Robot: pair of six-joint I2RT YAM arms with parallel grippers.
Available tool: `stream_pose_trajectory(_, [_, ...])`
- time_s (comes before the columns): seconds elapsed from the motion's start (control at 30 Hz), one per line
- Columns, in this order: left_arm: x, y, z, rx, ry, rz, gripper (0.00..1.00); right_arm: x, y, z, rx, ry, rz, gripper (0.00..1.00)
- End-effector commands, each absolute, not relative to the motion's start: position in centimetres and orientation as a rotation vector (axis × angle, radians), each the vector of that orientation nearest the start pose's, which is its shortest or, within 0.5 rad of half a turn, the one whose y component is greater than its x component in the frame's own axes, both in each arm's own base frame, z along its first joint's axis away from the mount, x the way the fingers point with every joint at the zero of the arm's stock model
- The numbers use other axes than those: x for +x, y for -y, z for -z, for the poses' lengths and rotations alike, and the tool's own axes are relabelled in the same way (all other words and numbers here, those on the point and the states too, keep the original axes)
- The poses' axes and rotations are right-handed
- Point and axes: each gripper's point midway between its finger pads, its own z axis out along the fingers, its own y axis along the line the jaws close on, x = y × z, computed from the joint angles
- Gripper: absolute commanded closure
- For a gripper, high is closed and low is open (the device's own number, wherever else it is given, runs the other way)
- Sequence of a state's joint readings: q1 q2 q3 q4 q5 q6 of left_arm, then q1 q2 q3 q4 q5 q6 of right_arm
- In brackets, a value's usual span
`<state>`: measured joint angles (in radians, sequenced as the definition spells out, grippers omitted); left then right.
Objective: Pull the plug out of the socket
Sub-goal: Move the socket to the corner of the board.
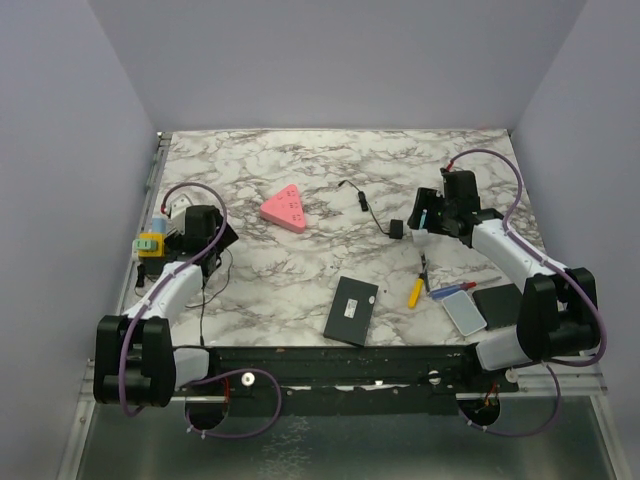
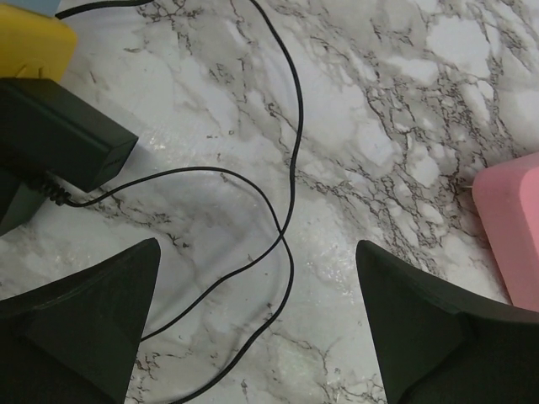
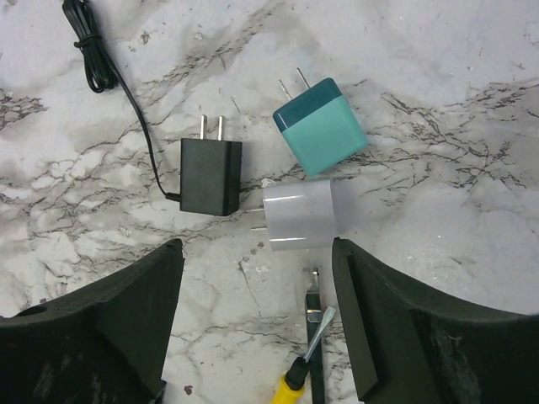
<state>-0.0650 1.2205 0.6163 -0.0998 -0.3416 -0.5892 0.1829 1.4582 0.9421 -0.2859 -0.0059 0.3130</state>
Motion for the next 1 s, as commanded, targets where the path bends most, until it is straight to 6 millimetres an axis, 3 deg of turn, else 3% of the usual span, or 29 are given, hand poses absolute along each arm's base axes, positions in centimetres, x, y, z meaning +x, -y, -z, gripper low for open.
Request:
stream_pose_trajectory(0.0, [33.2, -2.4, -7.6, -0.842, -2.057, -0.025, 0.01, 37.0, -8.4, -10.3, 0.128, -2.363, -0.266, 0.25])
stream_pose_trajectory(0.17, [34.1, -1.5, -6.4, -0.840, -2.037, 0.059, 0.02, 37.0, -8.7, -10.3, 0.121, -2.359, -0.285, 0.25])
stream_pose_trajectory(0.57, [35.5, -1.4, -4.1, -0.832, -2.061, 0.051, 0.20, 36.8, -8.9, -9.8, 0.106, -2.370, -0.295, 0.25])
stream_pose_trajectory(0.73, [35.5, -0.9, -3.1, -0.807, -2.106, 0.070, 0.48, 36.8, -9.0, -9.7, 0.103, -2.370, -0.302, 0.25])
stream_pose_trajectory(0.9, [35.4, -0.9, -2.9, -0.802, -2.104, 0.071, 0.66, 36.9, -9.1, -9.6, 0.096, -2.373, -0.310, 0.25])
stream_pose_trajectory(0.97, [35.4, -0.6, -2.7, -0.797, -2.112, 0.082, 0.68, 36.9, -9.1, -9.6, 0.095, -2.372, -0.313, 0.25])
